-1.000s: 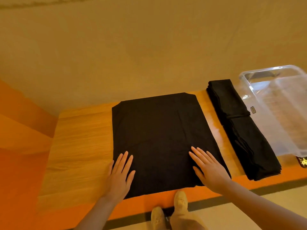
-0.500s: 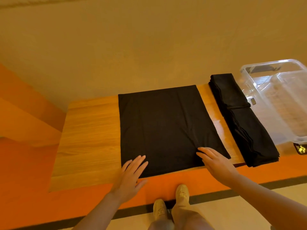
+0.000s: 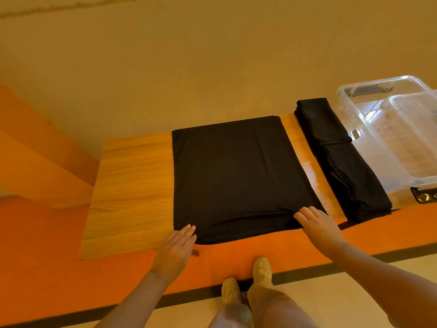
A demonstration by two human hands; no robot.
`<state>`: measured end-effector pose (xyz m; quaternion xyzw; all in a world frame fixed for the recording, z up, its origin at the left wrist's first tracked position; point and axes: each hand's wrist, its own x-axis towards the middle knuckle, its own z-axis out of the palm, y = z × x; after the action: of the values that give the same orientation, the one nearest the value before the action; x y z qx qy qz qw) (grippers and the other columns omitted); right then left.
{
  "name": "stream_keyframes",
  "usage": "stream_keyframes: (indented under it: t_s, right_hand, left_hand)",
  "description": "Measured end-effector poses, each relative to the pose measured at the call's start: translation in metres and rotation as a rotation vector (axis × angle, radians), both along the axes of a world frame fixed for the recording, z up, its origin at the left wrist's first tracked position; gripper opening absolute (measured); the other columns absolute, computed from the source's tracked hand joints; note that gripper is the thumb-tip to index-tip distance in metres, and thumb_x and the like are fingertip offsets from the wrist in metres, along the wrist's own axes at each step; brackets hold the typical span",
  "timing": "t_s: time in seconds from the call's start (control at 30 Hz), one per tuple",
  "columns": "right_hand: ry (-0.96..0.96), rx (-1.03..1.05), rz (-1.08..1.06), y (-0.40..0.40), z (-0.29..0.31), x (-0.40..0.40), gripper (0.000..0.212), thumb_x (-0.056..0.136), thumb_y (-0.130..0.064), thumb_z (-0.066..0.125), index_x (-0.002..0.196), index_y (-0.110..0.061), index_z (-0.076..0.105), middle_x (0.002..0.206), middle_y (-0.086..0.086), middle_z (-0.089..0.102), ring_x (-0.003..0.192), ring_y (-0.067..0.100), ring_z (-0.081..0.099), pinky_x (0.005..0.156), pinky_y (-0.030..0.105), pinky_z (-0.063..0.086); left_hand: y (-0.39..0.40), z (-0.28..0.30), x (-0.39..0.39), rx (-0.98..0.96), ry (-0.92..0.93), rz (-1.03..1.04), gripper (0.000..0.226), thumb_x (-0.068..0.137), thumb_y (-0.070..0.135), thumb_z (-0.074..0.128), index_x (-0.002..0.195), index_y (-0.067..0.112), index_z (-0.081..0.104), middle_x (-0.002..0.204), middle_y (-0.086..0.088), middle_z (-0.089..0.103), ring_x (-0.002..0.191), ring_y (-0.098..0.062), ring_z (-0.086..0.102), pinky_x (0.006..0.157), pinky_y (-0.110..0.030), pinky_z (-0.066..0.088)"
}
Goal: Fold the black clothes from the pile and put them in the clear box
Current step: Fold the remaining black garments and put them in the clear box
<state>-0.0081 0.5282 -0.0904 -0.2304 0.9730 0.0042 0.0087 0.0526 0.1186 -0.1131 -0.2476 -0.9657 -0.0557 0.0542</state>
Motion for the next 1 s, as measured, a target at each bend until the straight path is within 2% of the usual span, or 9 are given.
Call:
stream_keyframes:
  t_s: [0.03,0.13,0.27,0.43,0.53,0.67,0.83,0.9,1.0]
  right_hand:
    - [-0.003,-0.018,0.008,0.002,0.000,0.003,0.060,0.040,-0.002,0.092,0.094,-0.013,0.069,0.086,0.002,0.064,0.072,0.019,0.062,0.059,0.028,0.054]
    - [0.011,-0.074,0.029,0.007,-0.001,0.011,0.052,0.045,-0.006,0.093,0.090,-0.014,0.069,0.083,0.002,0.063,0.069,0.019,0.062,0.057,0.029,0.053]
    - [0.068,-0.229,-0.028,0.007,0.010,0.015,0.040,0.057,0.000,0.088,0.092,-0.009,0.071,0.092,0.007,0.064,0.078,0.024,0.066,0.062,0.033,0.056]
    - [0.036,-0.410,-0.146,0.010,0.032,0.005,0.030,0.076,0.004,0.074,0.105,-0.004,0.069,0.101,0.010,0.067,0.082,0.023,0.067,0.063,0.030,0.056]
    - [0.005,-0.490,-0.213,0.013,0.044,-0.009,0.028,0.085,0.000,0.066,0.113,-0.006,0.066,0.105,0.007,0.065,0.091,0.017,0.063,0.078,0.030,0.053]
    - [-0.033,-0.585,-0.272,0.018,0.072,-0.026,0.025,0.085,0.007,0.062,0.107,-0.004,0.067,0.087,-0.015,0.057,0.079,-0.008,0.058,0.071,0.005,0.044]
    - [-0.073,-0.635,-0.332,0.027,0.093,-0.031,0.024,0.083,0.004,0.066,0.103,-0.010,0.067,0.086,-0.006,0.062,0.079,0.003,0.060,0.072,0.015,0.046]
    - [-0.154,-0.690,-0.384,0.026,0.100,-0.035,0.022,0.084,-0.002,0.067,0.104,-0.012,0.068,0.090,-0.003,0.066,0.086,0.008,0.063,0.074,0.015,0.044]
    - [-0.177,-0.834,-0.433,0.016,0.123,-0.048,0.021,0.086,-0.007,0.067,0.104,-0.016,0.067,0.091,-0.006,0.068,0.083,0.002,0.064,0.071,0.013,0.045]
  left_hand:
    - [0.001,0.004,0.002,0.031,0.029,-0.012,0.016,0.089,0.015,0.064,0.100,0.010,0.074,0.112,-0.009,0.070,0.107,-0.022,0.066,0.089,-0.037,0.053]
    - [0.001,0.016,0.006,0.178,0.032,0.045,0.055,0.105,0.033,0.023,0.098,0.011,0.073,0.098,-0.003,0.073,0.095,-0.015,0.069,0.090,-0.029,0.051]
    - [-0.003,0.032,0.004,0.274,-0.020,0.132,0.031,0.090,0.022,0.042,0.098,0.011,0.070,0.091,0.000,0.070,0.089,-0.013,0.066,0.088,-0.019,0.044]
    - [-0.007,0.054,-0.010,0.333,0.009,0.198,0.032,0.089,0.017,0.041,0.106,0.008,0.066,0.100,-0.004,0.067,0.100,-0.013,0.059,0.095,-0.019,0.040]
    - [-0.013,0.062,-0.023,0.369,0.073,0.224,0.026,0.090,0.005,0.058,0.115,0.003,0.064,0.109,-0.009,0.066,0.104,-0.018,0.062,0.095,-0.021,0.044]
    - [-0.027,0.075,-0.032,0.326,0.094,0.175,0.044,0.072,-0.007,0.076,0.115,0.000,0.065,0.105,-0.012,0.069,0.095,-0.022,0.068,0.086,-0.028,0.053]
    - [-0.042,0.097,-0.032,0.472,0.082,0.193,0.033,0.076,-0.006,0.072,0.108,0.005,0.069,0.102,-0.006,0.070,0.095,-0.013,0.067,0.088,-0.017,0.048]
    - [-0.046,0.104,-0.033,0.600,0.033,0.285,0.028,0.083,-0.004,0.067,0.106,0.011,0.069,0.105,0.003,0.065,0.099,0.001,0.059,0.088,-0.008,0.043]
    - [-0.047,0.120,-0.041,0.769,-0.025,0.449,0.025,0.088,0.001,0.062,0.105,0.019,0.066,0.113,0.010,0.060,0.109,0.005,0.052,0.091,-0.006,0.039]
